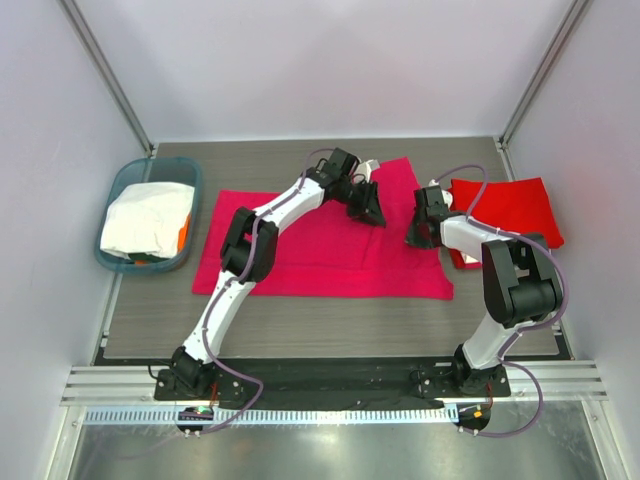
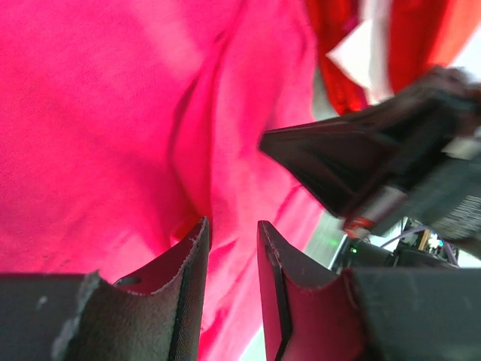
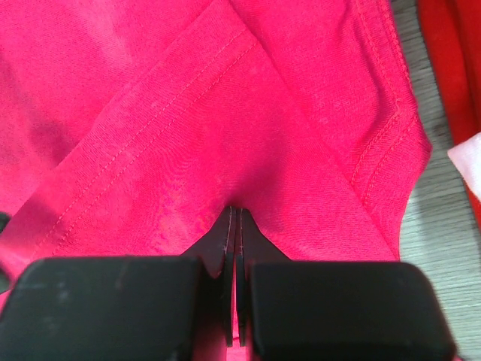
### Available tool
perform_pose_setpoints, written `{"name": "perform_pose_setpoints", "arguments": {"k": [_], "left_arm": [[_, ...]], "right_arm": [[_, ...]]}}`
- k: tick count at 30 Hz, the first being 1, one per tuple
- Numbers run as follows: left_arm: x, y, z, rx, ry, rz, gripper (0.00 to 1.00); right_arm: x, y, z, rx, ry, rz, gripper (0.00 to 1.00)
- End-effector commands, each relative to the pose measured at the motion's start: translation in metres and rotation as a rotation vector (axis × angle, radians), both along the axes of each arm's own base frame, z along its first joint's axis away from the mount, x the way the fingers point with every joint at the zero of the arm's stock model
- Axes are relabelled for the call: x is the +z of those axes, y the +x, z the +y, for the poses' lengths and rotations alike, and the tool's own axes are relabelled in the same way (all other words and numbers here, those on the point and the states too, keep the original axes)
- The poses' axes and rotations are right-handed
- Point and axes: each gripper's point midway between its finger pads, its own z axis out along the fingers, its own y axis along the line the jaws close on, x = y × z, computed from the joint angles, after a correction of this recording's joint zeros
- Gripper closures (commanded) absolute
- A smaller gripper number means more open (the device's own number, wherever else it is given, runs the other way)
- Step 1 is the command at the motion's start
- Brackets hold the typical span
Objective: Fold and stack the t-shirts
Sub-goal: Flatten the tshirt out
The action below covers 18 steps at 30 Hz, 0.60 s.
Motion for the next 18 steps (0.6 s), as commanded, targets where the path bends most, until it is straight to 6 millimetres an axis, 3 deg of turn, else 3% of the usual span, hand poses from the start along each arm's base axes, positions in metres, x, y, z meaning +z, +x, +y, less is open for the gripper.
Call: {"name": "perform_pose_setpoints", "arguments": {"k": [1, 9, 10, 11, 13, 14, 18], "left_arm": [[0.034, -0.003, -0.002, -0.063, -0.051, -0.049, 0.67], [0.041, 0.000, -0.003, -0.064, -0.056, -0.069, 0.93], [0.042, 0.000, -0.003, -0.064, -0.056, -0.072, 0.92], [0.042, 0.001, -0.002, -0.059, -0.048, -0.078, 0.80], [0.041, 0.003, -0.001, -0.056, -0.041, -0.092, 0.67], [0.041, 0.004, -0.001, -0.053, -0.036, -0.102, 0.52], [0.036, 0.015, -0.001, -0.020, -0.013, -0.144, 0.46]], "right_arm": [[-0.011, -0.013, 0.000, 0.000, 0.005, 0.043, 0.99], [-0.011, -0.014, 0.001, 0.002, 0.010, 0.047, 0.99], [-0.011, -0.013, 0.000, 0.000, 0.011, 0.046, 0.99], [-0.011, -0.014, 0.000, 0.002, 0.011, 0.048, 0.99], [-0.010, -0.014, 0.000, 0.001, 0.010, 0.046, 0.99], [-0.011, -0.014, 0.000, 0.002, 0.011, 0.048, 0.99], [-0.012, -0.015, 0.000, 0.000, 0.011, 0.051, 0.99]]}}
